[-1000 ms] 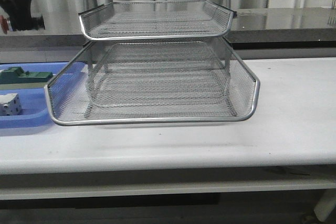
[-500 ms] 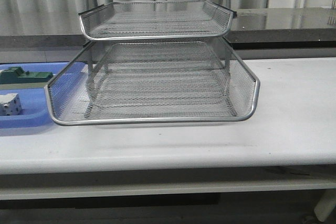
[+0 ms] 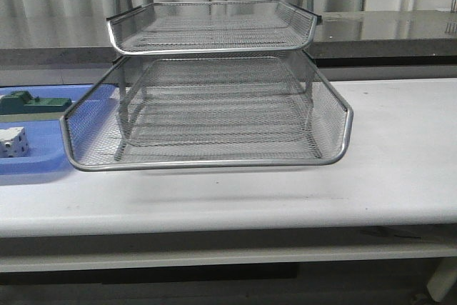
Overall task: Place button on rack with both arms
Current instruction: 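Lift the red button with the left gripper toward the pulled-out tray, then lower the red button into the middle tray and open the left gripper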
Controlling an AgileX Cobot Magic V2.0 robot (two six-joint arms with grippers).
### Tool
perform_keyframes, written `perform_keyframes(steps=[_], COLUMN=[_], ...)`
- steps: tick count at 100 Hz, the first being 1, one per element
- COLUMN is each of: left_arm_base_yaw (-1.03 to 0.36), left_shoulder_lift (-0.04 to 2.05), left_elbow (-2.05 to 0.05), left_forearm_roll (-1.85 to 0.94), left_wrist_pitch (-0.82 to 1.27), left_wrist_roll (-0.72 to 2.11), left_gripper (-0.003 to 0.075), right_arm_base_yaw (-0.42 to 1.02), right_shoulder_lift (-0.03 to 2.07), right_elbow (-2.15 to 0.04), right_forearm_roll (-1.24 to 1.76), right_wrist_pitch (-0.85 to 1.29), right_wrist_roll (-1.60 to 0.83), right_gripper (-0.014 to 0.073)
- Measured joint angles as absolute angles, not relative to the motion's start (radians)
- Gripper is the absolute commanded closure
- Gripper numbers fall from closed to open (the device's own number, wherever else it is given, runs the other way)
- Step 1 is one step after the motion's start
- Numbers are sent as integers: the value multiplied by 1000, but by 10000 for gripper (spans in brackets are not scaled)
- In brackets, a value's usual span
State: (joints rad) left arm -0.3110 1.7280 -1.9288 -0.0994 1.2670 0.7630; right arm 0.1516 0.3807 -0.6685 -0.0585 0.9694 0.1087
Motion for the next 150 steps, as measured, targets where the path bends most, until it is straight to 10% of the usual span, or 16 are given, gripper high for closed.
perform_keyframes(steps=[101,136,150], left_arm_base_yaw=[-583,-583,-583], left_shoulder_lift=[2009,2013,2013], left_elbow=[-1853,-1853,-1853], left_forearm_roll=[-102,-102,-102], left_wrist_pitch=[1216,1215,1215], left_wrist_roll=[768,768,768], left_gripper=[701,323,286], right_arm_base_yaw=[152,152,152], right_shoulder_lift=[381,381,381], right_elbow=[-669,-669,-669], right_forearm_roll=[-58,-58,-58], right_wrist_pitch=[969,969,969], right_wrist_roll=[109,109,109], right_gripper=[664,664,664])
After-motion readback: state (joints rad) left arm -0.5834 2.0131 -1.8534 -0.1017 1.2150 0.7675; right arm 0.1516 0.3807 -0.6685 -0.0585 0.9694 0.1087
